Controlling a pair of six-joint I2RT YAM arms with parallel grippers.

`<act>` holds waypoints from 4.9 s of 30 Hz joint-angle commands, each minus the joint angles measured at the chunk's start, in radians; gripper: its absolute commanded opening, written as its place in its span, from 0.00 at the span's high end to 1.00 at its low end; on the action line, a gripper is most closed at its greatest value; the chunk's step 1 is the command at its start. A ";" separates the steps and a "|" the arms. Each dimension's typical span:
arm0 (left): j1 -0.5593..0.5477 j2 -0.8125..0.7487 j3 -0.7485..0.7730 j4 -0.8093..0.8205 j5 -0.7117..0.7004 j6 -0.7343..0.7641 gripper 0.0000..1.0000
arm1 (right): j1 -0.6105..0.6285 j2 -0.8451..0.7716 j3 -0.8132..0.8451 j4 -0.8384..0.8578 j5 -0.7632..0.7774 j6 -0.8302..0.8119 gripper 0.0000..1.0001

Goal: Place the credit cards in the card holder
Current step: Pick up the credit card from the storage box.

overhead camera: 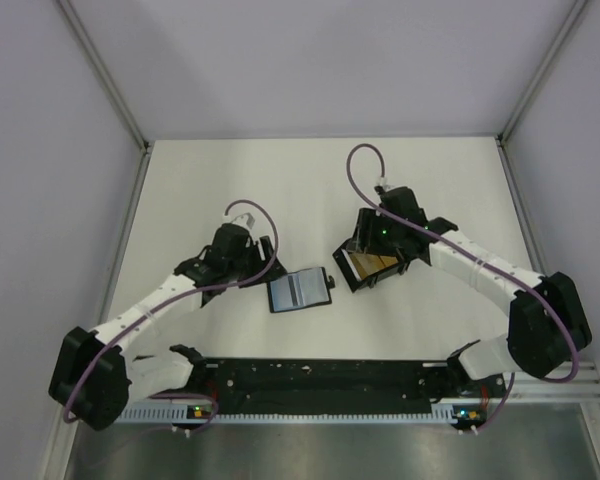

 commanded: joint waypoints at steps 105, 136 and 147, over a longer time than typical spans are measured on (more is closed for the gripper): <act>-0.259 0.744 0.447 0.362 0.148 -0.139 0.51 | -0.122 0.171 -0.035 0.169 -0.572 0.028 0.71; -0.259 0.698 0.401 0.344 0.120 -0.126 0.52 | -0.160 0.132 -0.060 0.141 -0.301 -0.019 0.93; -0.259 0.692 0.409 0.344 0.123 -0.119 0.52 | -0.155 0.177 0.009 0.019 -0.280 -0.165 0.82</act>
